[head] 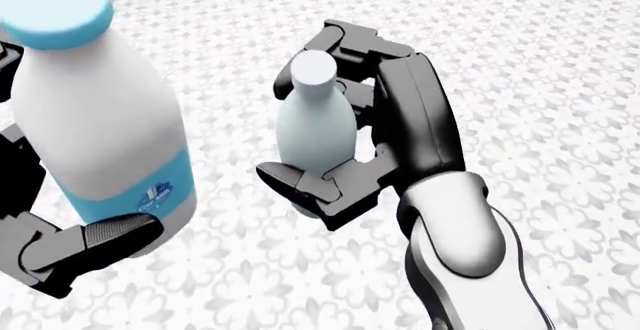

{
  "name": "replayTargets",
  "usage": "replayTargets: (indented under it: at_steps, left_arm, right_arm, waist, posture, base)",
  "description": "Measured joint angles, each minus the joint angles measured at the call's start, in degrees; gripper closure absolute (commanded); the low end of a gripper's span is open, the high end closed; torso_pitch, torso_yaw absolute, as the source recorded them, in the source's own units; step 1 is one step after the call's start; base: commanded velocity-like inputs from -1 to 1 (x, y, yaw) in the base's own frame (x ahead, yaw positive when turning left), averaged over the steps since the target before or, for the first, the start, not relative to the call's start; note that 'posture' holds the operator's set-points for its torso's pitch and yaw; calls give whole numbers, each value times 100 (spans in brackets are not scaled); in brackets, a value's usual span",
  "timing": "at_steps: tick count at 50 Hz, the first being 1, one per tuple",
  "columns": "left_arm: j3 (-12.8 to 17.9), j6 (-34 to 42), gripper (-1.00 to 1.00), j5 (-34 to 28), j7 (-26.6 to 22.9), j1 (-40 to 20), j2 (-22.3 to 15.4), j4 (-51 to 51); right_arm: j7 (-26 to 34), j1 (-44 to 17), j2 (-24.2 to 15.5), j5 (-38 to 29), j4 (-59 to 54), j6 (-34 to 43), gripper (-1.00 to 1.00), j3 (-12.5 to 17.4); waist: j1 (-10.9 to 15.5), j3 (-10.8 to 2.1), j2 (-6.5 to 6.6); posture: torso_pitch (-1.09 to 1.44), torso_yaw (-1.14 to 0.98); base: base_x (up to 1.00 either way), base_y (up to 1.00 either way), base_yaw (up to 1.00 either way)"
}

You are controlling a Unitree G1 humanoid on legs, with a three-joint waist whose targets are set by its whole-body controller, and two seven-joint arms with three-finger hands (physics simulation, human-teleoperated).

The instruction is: Move the drinks to the dining counter.

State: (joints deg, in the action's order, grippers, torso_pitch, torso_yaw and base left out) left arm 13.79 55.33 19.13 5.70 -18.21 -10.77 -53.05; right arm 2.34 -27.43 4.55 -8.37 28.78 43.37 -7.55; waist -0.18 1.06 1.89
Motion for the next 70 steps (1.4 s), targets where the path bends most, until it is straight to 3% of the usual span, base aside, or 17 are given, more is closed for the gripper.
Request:
replayTargets:
  at_steps: [3, 6, 11, 14, 16, 17, 19, 32, 35, 39, 42, 44, 46, 53, 59, 64, 70]
  left_arm:
    - [-2, -57, 100, -7, -4, -46, 3, -28]
    - [-127, 15, 100, 41, -56, 74, 65, 30]
    - [-63, 73, 100, 41, -64, 0, 26, 44]
    - [-23, -5, 100, 63, -48, -90, 13, -144]
    - [-31, -5, 100, 96, -36, -146, 17, -202]
    - [-28, 18, 100, 111, -26, -168, -7, -191]
    - [-14, 155, 100, 99, 12, -80, -13, -38]
    - [20, 32, 100, 15, 20, -87, -9, -73]
    - [-118, -42, 100, 18, -31, 83, 89, -31]
    - [-102, 120, 100, 75, -72, -1, 41, 53]
    - [-83, -1, 100, 0, -55, 87, 60, 10]
    - [-78, -4, 100, -47, -52, 102, 56, 60]
    - [-52, 70, 100, -104, -45, 148, 50, 248]
    - [-174, -264, 100, -209, -227, 141, 66, -69]
    - [-204, -246, 100, -370, -337, 174, 117, 79]
    - [-264, -98, 100, -332, -450, 281, 170, 177]
    - [-87, -182, 100, -326, -403, 132, 133, -30]
  right_arm:
    - [-55, -51, -10, -41, 119, -63, 100, 96]
    - [-83, 135, -55, -67, 83, -73, 100, 184]
    - [-149, 117, -77, -134, -198, 86, 100, 215]
    - [-179, 45, -81, -121, -8, -23, 100, 246]
    - [-206, -7, -85, -120, 125, -88, 100, 262]
    - [-220, -3, -54, -120, 164, -125, 100, 250]
    - [-188, 131, -23, -66, 15, -82, 100, 132]
    - [-206, 25, -79, 62, 76, -144, 100, 151]
    - [-224, 140, -79, 66, 71, -83, 100, 208]
    - [-357, 133, -61, 90, -116, 300, 100, 397]
    - [-405, 106, -83, 218, -19, 414, 100, 376]
    - [-398, 54, -88, 292, -31, 408, 100, 281]
    - [-357, 164, -54, 366, -200, 481, 100, 107]
    - [-366, -53, -112, 377, 275, 390, 100, 271]
    - [-353, -145, -173, 456, 333, 280, 100, 294]
    - [-425, 101, -313, 382, 12, 566, 100, 559]
    - [-481, -22, -304, 382, 184, 427, 100, 502]
  waist:
    - [38, -68, -187]
    - [-87, 350, -159]
    - [-148, 89, -359]
    - [-209, -4, -276]
    - [-128, -32, 50]
    - [-101, 70, 217]
    - [-46, 309, 233]
    - [137, -140, -27]
    - [-14, 259, -166]
    - [-251, 318, -513]
    - [-37, 320, -368]
    - [143, 437, 93]
    - [278, 519, -53]
    - [393, 108, -56]
    - [408, 51, -372]
    - [116, 177, -517]
    - [21, -35, -265]
  posture:
    - [0, 0]
    - [0, 0]
    - [0, 0]
    - [0, 0]
    - [0, 0]
    - [0, 0]
    - [0, 0]
    - [0, 0]
    - [0, 0]
    - [0, 0]
    - [0, 0]
    - [0, 0]
    - [0, 0]
    - [0, 0]
    - [0, 0]
    - [0, 0]
    - [0, 0]
  base:
    - [100, 33, 0]
    - [99, 32, 0]
    - [100, 32, 0]
    - [99, 27, 0]
    - [100, 1, 0]
    - [100, 0, 0]
    - [100, 0, 0]
    - [100, 0, 0]
    - [36, 0, 0]
    - [0, 0, 0]
    - [3, 0, 0]
    - [63, 0, 0]
    - [87, 0, 0]
    - [88, 0, 0]
    - [88, 0, 0]
    - [93, 0, 0]
    - [99, 0, 0]
